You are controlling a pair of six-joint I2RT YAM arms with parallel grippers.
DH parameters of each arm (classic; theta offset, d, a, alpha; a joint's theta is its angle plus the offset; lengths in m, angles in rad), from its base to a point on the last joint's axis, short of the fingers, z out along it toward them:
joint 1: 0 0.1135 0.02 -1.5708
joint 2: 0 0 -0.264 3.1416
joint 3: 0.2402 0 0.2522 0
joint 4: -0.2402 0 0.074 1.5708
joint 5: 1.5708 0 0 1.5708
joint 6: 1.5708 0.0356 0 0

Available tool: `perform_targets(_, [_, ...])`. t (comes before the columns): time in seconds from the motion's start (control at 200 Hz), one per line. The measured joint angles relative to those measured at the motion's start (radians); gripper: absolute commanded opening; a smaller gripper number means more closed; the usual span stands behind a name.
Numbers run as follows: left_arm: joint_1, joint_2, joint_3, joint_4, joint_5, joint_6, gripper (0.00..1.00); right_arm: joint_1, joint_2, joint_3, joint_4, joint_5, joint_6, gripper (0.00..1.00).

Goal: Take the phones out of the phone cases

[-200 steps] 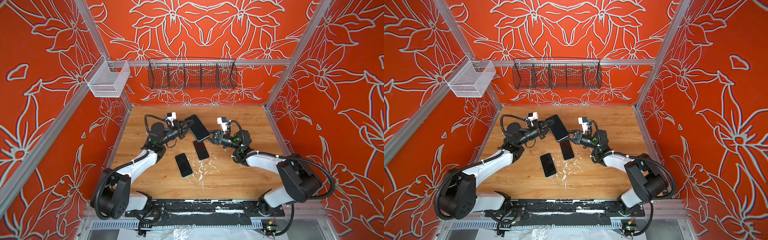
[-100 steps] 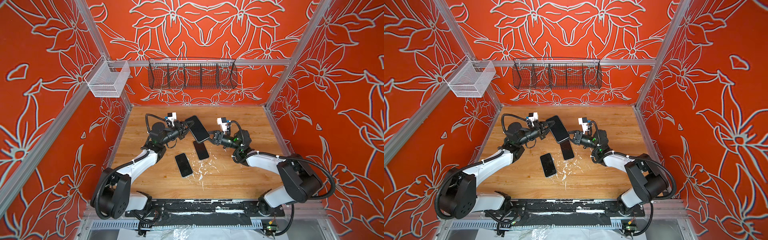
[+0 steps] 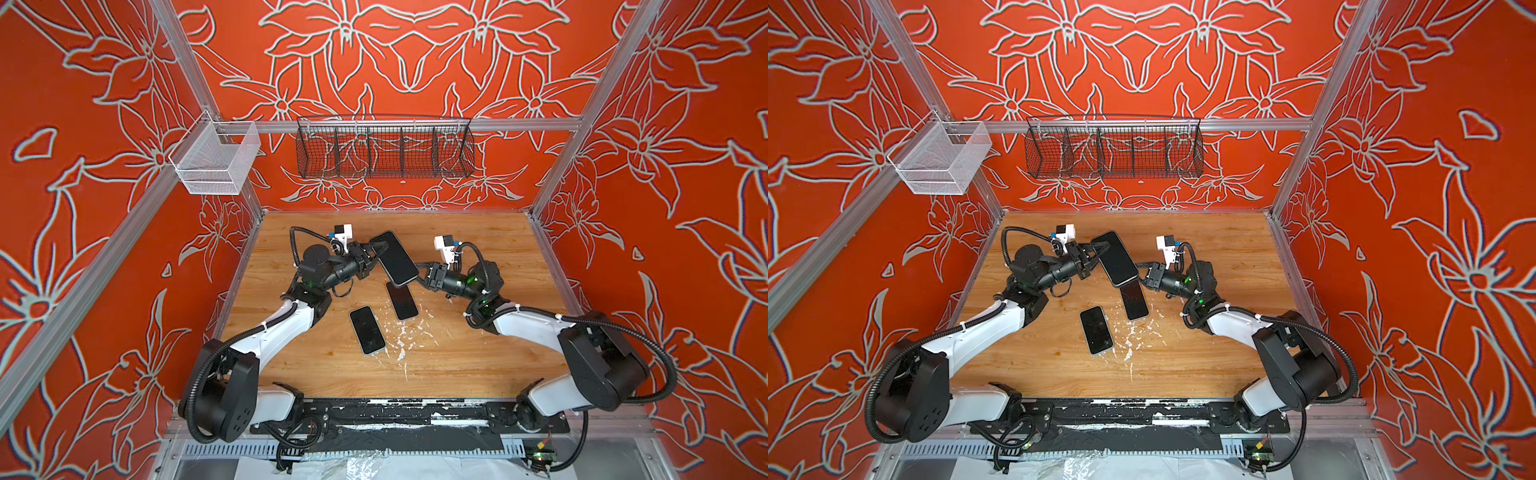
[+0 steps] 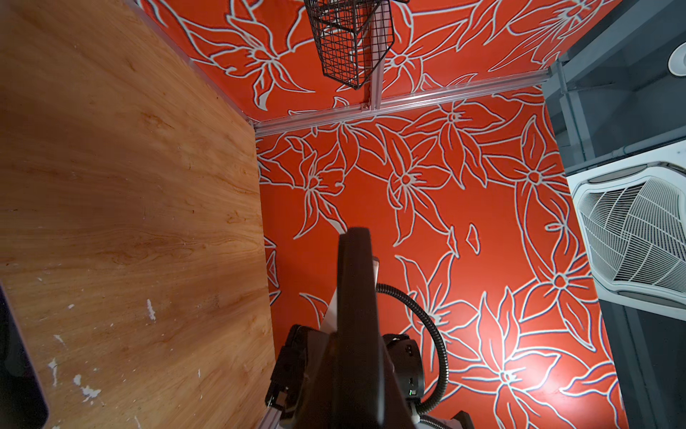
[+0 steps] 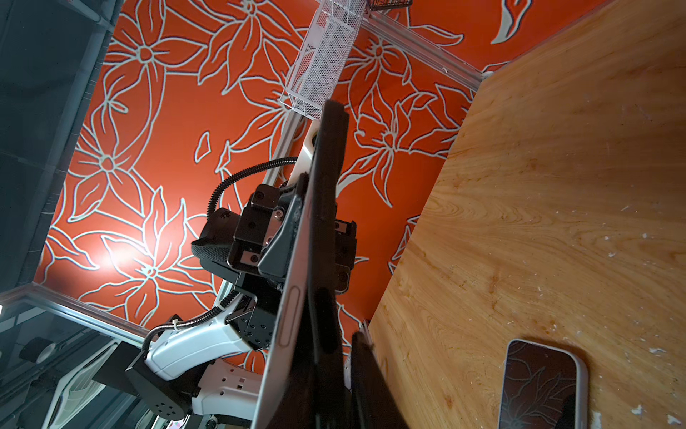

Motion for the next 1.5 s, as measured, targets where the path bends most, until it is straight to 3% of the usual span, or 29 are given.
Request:
perform_targets(0.44, [0.0,0.008,0.022,-0.031,-0.002,0.043,0.0,0.033,0.0,-0.005,0.002,0.061,0.036,0.08])
perform_targets(0.611, [0.0,0.018,0.046,-0.073,0.002,0.066,0.1,0.038,0.0,-0.019,0.014,0.091,0.051,0.04])
perform_targets(0.781, [-0.003,0.031,0.05,-0.092,0.001,0.071,0.11,0.042,0.0,-0.036,0.017,0.111,0.074,0.04])
perform_targets(1.501, [-0.006,0.042,0.046,-0.047,-0.025,0.064,0.36,0.05,-0.093,-0.079,0.007,0.126,0.146,0.03])
